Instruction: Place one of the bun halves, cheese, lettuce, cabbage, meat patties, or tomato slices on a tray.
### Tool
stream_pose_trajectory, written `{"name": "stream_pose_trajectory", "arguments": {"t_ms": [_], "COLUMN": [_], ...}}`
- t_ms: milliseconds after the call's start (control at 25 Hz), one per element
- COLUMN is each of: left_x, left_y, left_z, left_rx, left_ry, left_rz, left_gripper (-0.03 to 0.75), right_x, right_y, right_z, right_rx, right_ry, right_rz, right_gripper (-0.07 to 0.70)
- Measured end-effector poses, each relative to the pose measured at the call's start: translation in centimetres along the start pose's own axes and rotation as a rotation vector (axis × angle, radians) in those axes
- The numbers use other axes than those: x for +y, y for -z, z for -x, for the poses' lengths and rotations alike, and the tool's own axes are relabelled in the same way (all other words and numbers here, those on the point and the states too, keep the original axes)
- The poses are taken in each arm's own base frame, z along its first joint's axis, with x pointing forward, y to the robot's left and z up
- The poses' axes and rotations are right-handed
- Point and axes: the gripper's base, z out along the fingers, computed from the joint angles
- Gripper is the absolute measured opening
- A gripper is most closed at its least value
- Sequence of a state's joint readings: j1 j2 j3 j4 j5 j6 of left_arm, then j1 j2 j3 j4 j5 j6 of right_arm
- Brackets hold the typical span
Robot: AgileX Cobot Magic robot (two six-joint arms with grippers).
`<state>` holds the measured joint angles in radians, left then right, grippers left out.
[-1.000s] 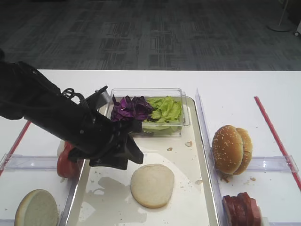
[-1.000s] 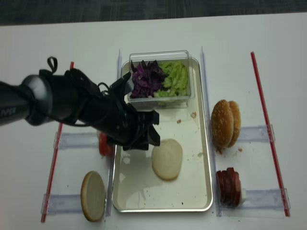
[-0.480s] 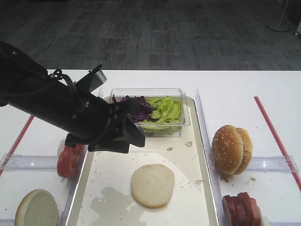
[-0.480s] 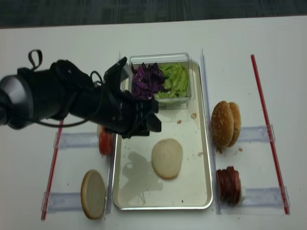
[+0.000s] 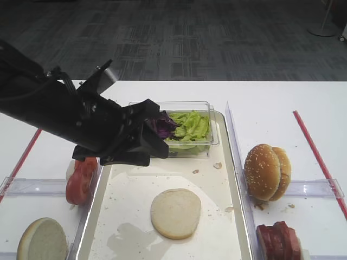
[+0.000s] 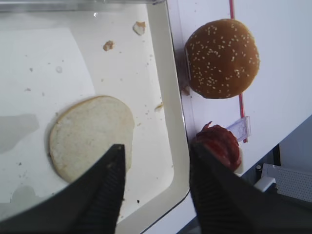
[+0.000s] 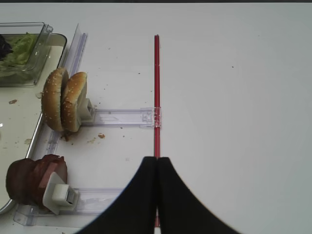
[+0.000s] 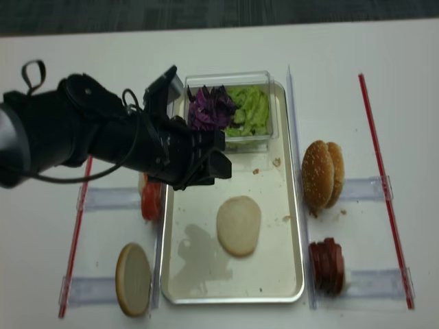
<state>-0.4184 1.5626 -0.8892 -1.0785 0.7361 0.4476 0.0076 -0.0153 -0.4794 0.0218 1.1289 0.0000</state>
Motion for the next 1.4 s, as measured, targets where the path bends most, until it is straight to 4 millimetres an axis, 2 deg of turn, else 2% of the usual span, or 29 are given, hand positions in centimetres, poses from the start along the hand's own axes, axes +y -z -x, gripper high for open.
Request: {"name": "stream_pose_trajectory", "arguments": {"t_ms": [640,920,1400], "left_x": [-2.7,-2.0,0.0], "left_y": [3.5,3.4,3.7], "left_z": [-0.8,-1.0,-1.2], "left_rx": [-0.07,-0.046,-0.002], "left_ry": [-0.055,-0.066,-0.119], "left_rz": [-0.063,0.009,0.234], "left_gripper": [0.288,0.288,0.29], "right_x": [0.0,0.0,0.0], "right_y": [0.0,0.0,0.0], "right_z": [0.0,0.0,0.0], "right_rx": [0.0,0.0,0.0], "right_ry": [0.0,0.0,0.0], "right_rz": [0.0,0.0,0.0], "right_gripper": [0.364,0.364,0.364]}}
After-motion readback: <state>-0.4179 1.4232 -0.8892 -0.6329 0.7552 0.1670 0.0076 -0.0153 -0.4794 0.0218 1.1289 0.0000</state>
